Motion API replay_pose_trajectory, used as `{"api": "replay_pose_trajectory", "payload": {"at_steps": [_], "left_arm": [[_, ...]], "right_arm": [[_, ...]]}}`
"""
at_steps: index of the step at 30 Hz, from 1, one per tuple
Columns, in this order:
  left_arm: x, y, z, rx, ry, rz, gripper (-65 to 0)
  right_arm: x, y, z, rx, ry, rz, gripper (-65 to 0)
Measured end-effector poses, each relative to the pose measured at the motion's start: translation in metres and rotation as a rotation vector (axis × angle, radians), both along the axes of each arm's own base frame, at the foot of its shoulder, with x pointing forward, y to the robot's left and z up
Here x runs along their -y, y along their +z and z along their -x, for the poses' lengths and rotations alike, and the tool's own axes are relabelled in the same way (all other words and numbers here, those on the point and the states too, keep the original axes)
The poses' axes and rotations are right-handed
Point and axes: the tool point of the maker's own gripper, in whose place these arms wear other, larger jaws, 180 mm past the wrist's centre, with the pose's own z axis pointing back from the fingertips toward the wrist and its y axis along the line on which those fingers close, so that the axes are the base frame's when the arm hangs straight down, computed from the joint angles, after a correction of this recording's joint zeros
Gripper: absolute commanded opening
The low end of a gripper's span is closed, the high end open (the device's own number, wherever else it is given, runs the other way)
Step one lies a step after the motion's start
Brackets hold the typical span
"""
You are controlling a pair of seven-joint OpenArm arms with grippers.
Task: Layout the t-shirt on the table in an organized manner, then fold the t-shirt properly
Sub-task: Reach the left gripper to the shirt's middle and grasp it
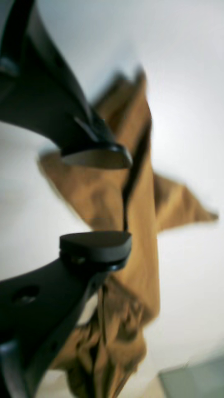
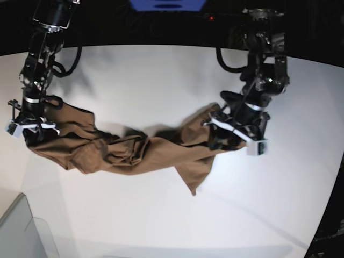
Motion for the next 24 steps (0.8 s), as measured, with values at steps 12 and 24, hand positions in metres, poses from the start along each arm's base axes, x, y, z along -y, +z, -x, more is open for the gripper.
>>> {"api": "replay_pose_trajectory", "payload": {"at_steps": [12,24], "left_arm": [[0.181,-0.010,0.000,0.143,-0.458,-0.282,-33.3],[0.237,-0.074,0.014,0.388,-0.677,-0.639,-33.3]], "right_arm": [[0.000,-0.021,0.024,-0.069,0.000,0.000,-41.2],[0.000,-0.026,0.030,-0.084,0.002,0.002,-33.6]]}}
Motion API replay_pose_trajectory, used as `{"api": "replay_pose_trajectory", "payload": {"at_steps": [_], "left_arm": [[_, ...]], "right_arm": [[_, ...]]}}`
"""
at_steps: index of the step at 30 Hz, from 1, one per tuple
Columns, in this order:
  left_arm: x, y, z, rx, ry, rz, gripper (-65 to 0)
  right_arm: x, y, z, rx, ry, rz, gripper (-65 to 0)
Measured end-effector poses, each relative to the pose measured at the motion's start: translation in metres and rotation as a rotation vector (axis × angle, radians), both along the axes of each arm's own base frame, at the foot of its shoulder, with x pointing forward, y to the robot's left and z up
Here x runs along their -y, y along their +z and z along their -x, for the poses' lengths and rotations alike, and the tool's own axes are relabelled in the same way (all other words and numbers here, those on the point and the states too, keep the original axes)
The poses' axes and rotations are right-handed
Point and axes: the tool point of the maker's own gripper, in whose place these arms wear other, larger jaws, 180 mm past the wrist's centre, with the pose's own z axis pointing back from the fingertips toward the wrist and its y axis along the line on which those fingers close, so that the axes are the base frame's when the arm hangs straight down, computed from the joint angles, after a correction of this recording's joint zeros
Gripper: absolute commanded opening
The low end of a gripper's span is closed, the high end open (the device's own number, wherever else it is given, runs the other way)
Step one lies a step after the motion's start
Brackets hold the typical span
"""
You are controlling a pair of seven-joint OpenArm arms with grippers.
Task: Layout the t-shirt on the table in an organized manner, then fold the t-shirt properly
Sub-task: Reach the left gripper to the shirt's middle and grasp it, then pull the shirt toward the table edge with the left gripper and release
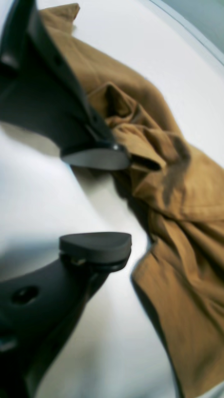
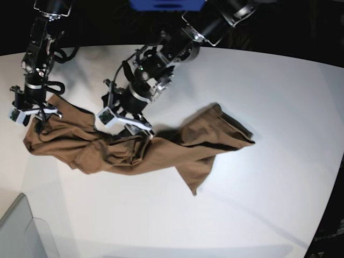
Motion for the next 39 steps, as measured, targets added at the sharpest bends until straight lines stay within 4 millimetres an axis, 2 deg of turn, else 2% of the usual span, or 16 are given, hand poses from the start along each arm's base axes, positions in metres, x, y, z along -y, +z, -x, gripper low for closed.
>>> {"api": "replay_pose_trajectory", "payload": {"at_steps": [3,6,9,11,18,23,25,27,29,30,33,36,39], "left_arm": [[-0.015,-0.007,-0.020,0.025,0.022,-0.045,-33.3],[-0.027,0.008,-0.043,0.095,0.119,-0.036,-33.3],[-0.028,0.019,-0.053,0.130,0.137,-0.029,-33.3],[-0.026,0.020,-0.056,0.140,0.131,-0.030,-33.3],[-0.039,-0.006,-0.063,0.100,0.140,-0.105,-33.3],[-0.016,0.002,-0.051,0.157,0.053,-0.070,-33.3],[-0.012,-0.007,-0.046,0.143,0.036,-0.087,-33.7],[-0.017,-0.021,-0.044,0.117,0.034,-0.119,-34.0],[-0.023,-0.028,-0.043,0.106,0.037,-0.138,-38.4],[-0.025,-0.028,-0.043,0.107,0.037,-0.141,-43.4],[-0.024,-0.023,-0.048,0.122,0.040,-0.134,-65.0],[-0.019,-0.005,-0.060,0.178,0.027,-0.102,-62.6],[-0.016,0.009,-0.068,0.218,0.022,-0.080,-65.0]], "right_arm": [[0.000,-0.004,0.005,-0.015,0.000,-0.002,-33.6],[-0.001,-0.005,0.005,-0.015,0.001,-0.002,-33.6],[-0.001,-0.005,0.005,-0.016,0.001,-0.002,-33.6],[-0.001,-0.004,0.005,-0.016,0.002,-0.001,-33.6],[-0.001,-0.005,0.005,-0.016,0.001,-0.003,-33.6],[-0.001,-0.003,0.003,-0.011,0.002,-0.003,-33.6],[-0.001,-0.003,0.003,-0.011,0.002,-0.002,-33.6],[-0.001,-0.003,0.003,-0.011,0.001,-0.002,-33.6],[-0.001,-0.003,0.003,-0.011,0.002,-0.003,-33.6],[-0.001,-0.003,0.003,-0.011,0.002,-0.003,-33.6],[-0.001,-0.003,0.003,-0.011,0.002,-0.003,-33.6],[-0.001,-0.003,0.003,-0.011,0.001,-0.002,-33.6],[-0.001,-0.003,0.003,-0.011,0.002,-0.002,-33.6]]}}
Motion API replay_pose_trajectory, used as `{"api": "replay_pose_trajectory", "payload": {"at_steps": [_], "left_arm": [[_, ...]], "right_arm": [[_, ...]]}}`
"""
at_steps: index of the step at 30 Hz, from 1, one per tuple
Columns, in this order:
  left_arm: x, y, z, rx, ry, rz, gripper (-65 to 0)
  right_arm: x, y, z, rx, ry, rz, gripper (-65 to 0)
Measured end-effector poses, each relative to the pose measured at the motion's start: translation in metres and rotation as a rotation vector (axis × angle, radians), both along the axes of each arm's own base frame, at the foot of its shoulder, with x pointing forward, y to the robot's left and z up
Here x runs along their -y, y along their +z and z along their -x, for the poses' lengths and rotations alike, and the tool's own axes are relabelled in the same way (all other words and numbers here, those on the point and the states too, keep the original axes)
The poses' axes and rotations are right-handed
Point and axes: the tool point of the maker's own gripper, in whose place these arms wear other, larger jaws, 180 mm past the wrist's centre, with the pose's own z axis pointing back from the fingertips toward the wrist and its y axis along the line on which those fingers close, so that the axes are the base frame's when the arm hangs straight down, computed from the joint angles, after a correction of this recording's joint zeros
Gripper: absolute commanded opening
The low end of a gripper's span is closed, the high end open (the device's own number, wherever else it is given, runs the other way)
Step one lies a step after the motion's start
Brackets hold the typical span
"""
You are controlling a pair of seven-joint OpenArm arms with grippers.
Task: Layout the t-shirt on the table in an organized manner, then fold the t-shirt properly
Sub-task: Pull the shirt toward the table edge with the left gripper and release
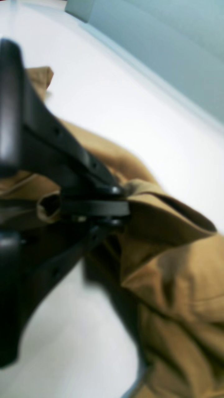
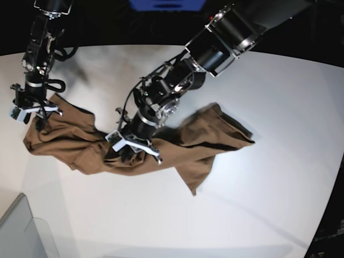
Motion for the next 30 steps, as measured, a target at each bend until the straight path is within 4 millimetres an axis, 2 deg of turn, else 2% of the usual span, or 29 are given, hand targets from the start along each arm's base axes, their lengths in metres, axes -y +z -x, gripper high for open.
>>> {"api": "replay_pose_trajectory", "payload": {"at_steps": [2,3,5,8,11,15,19,22,24,26,28,30], "left_arm": [[0.002,0.017,-0.004,0.030,-0.001,0.026,-64.7],[0.006,0.030,-0.006,0.058,-0.004,0.052,-64.7],[0.008,0.068,-0.024,0.123,0.011,0.116,-64.8],[-0.011,0.118,-0.065,0.225,0.073,0.150,-64.8],[-0.029,0.142,-0.092,0.281,0.121,0.153,-64.8],[-0.043,0.149,-0.123,0.254,0.162,0.138,-64.7],[-0.056,0.175,-0.162,0.198,0.219,0.232,-64.5],[-0.079,0.173,-0.191,0.108,0.304,0.266,-63.5],[-0.098,0.164,-0.202,0.044,0.371,0.306,-57.8],[-0.109,0.155,-0.205,-0.025,0.424,0.359,-46.5],[-0.107,0.152,-0.204,-0.056,0.435,0.398,-35.3],[-0.103,0.152,-0.203,-0.066,0.433,0.416,-29.5]], "right_arm": [[0.000,-0.001,0.001,-0.002,0.000,0.000,-33.6],[0.000,-0.001,0.001,-0.003,0.000,0.000,-33.6],[0.000,-0.001,0.001,-0.003,0.000,0.002,-33.6],[0.001,-0.002,0.003,-0.010,-0.001,0.002,-33.6],[0.003,-0.004,0.007,-0.017,-0.002,0.008,-33.6],[0.001,-0.009,0.012,-0.034,-0.002,-0.001,-33.6],[0.002,-0.010,0.015,-0.035,-0.002,0.005,-33.6],[0.000,-0.016,0.022,-0.059,-0.001,0.000,-33.6],[0.000,-0.019,0.025,-0.066,0.000,-0.001,-33.6],[0.000,-0.019,0.026,-0.067,0.000,0.000,-33.6],[-0.003,-0.023,0.030,-0.075,-0.002,-0.008,-33.6],[-0.005,-0.026,0.033,-0.083,-0.004,-0.017,-33.6]]}}
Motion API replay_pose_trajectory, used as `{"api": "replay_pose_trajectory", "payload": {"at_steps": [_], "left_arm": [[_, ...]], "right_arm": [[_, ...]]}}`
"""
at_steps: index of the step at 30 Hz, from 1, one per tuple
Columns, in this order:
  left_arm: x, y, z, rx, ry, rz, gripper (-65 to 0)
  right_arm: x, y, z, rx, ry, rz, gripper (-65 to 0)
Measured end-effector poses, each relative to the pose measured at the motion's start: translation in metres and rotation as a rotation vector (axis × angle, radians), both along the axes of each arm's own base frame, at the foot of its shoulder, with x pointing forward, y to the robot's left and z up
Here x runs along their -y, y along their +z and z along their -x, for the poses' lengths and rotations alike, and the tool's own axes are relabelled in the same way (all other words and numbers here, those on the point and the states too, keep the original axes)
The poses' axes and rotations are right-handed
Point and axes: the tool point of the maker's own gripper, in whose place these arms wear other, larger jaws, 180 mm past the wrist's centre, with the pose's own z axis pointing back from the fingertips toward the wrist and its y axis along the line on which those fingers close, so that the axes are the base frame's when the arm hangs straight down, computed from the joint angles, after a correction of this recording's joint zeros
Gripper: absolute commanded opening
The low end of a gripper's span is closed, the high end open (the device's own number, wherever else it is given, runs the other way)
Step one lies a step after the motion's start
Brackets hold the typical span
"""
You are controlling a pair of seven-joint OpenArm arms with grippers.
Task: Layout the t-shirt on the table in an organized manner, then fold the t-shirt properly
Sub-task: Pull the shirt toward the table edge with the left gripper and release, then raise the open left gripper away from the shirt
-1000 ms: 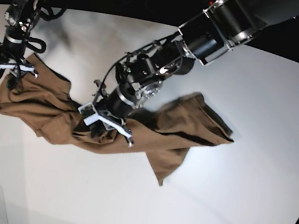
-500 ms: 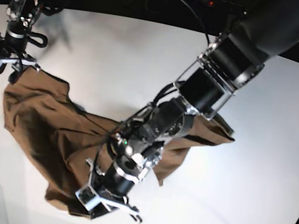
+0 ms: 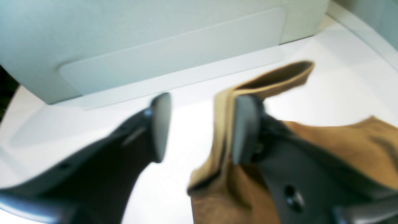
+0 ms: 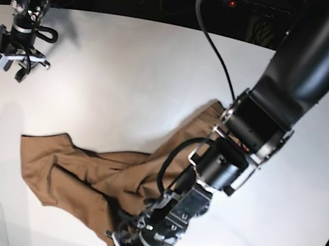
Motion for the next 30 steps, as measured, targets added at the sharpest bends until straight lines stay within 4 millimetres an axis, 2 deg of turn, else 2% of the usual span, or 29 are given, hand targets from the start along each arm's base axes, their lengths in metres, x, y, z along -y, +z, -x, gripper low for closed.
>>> {"api": "replay_pose_trajectory", "payload": {"at_steps": [4,6,8,12,16,20,22,24,26,30], "left_arm": [[0.007,-0.004,0.009,-0.003,-0.008,0.060,-32.0],[0.009,-0.018,0.025,-0.026,-0.029,0.108,-32.4],[0.001,-0.034,0.040,-0.069,-0.039,0.129,-32.3],[-0.039,-0.052,0.047,-0.086,0.011,0.104,-32.3],[-0.064,-0.057,0.048,-0.093,0.065,0.146,-32.2],[-0.116,-0.076,0.051,-0.134,0.211,0.227,-32.2],[-0.136,-0.088,0.056,-0.167,0.262,0.252,-32.2],[-0.151,-0.096,0.068,-0.222,0.284,0.267,-32.2],[-0.167,-0.094,0.085,-0.220,0.302,0.275,-32.2],[-0.191,-0.095,0.133,-0.200,0.317,0.295,-32.2]], "right_arm": [[0.001,0.002,-0.001,0.005,0.000,0.005,-33.6],[0.000,0.001,-0.001,0.003,-0.001,0.000,-33.6],[0.000,0.000,0.000,0.000,0.001,0.000,-33.6],[-0.004,-0.002,0.001,0.005,-0.007,-0.013,-33.6],[-0.016,-0.008,0.000,-0.002,0.000,-0.040,-33.6],[-0.024,-0.009,-0.003,-0.003,0.023,-0.045,-33.6],[-0.024,-0.008,-0.003,0.002,0.022,-0.044,-33.6],[-0.025,-0.009,-0.003,-0.002,0.021,-0.048,-33.6],[-0.026,-0.009,-0.004,0.002,0.021,-0.051,-33.6],[-0.024,-0.008,-0.005,0.005,0.021,-0.045,-33.6]]}}
